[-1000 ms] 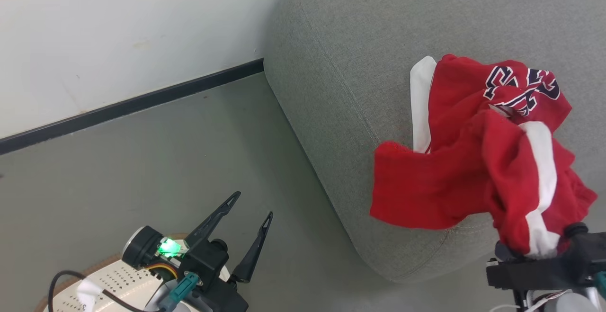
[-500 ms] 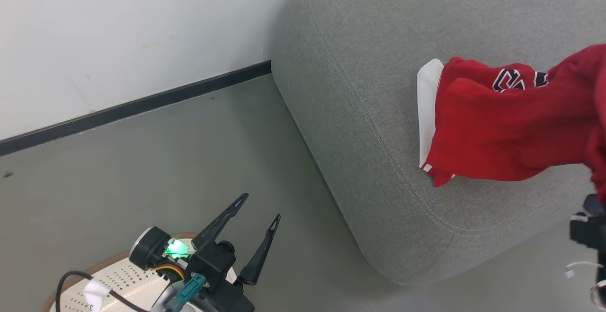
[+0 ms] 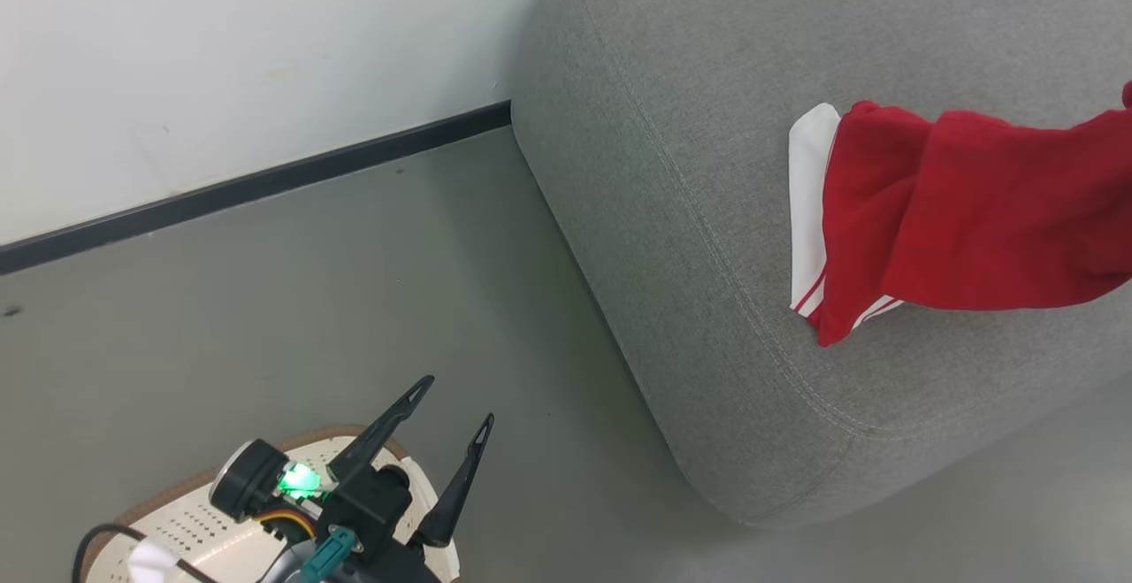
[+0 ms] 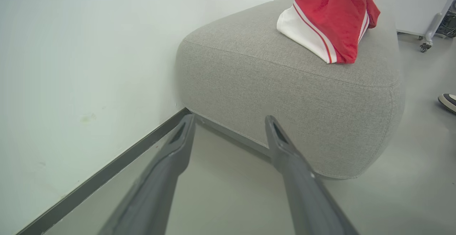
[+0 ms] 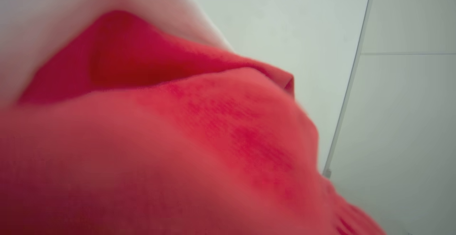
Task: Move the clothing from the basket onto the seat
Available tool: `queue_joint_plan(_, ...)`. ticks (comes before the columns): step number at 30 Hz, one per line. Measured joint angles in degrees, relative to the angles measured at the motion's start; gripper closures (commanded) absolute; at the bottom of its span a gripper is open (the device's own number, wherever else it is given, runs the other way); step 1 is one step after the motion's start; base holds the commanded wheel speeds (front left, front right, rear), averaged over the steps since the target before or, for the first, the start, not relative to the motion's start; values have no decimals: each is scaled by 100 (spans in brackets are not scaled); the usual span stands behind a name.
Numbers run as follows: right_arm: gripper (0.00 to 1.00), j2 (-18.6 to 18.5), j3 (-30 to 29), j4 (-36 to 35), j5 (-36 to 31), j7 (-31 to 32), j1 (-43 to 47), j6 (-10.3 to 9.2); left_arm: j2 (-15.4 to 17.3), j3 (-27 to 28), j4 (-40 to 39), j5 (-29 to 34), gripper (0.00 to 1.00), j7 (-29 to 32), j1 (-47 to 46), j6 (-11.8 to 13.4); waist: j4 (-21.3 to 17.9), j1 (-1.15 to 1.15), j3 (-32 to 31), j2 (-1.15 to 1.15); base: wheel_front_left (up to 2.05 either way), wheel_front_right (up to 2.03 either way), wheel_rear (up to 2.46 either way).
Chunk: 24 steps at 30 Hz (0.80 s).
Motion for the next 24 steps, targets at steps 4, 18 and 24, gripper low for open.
queue_joint_plan(4, 100, -14, -71, 337, 233, 0, -261, 112, 76, 2, -34, 34, 0, 0, 85, -43, -2, 0, 66, 0, 0, 0, 0)
queue_joint_plan(18, 100, 264, -355, 2201, 1379, 105, -1983, 326, 321, 66, -144, 51, 0, 0, 138, -90, 157, 0, 435, 0, 0, 0, 0)
queue_joint_plan(24, 100, 235, -510, 3033, 1580, 313, -2300, 326, 328, 88, -156, 49, 0, 0, 140, -91, 291, 0, 539, 0, 0, 0, 0)
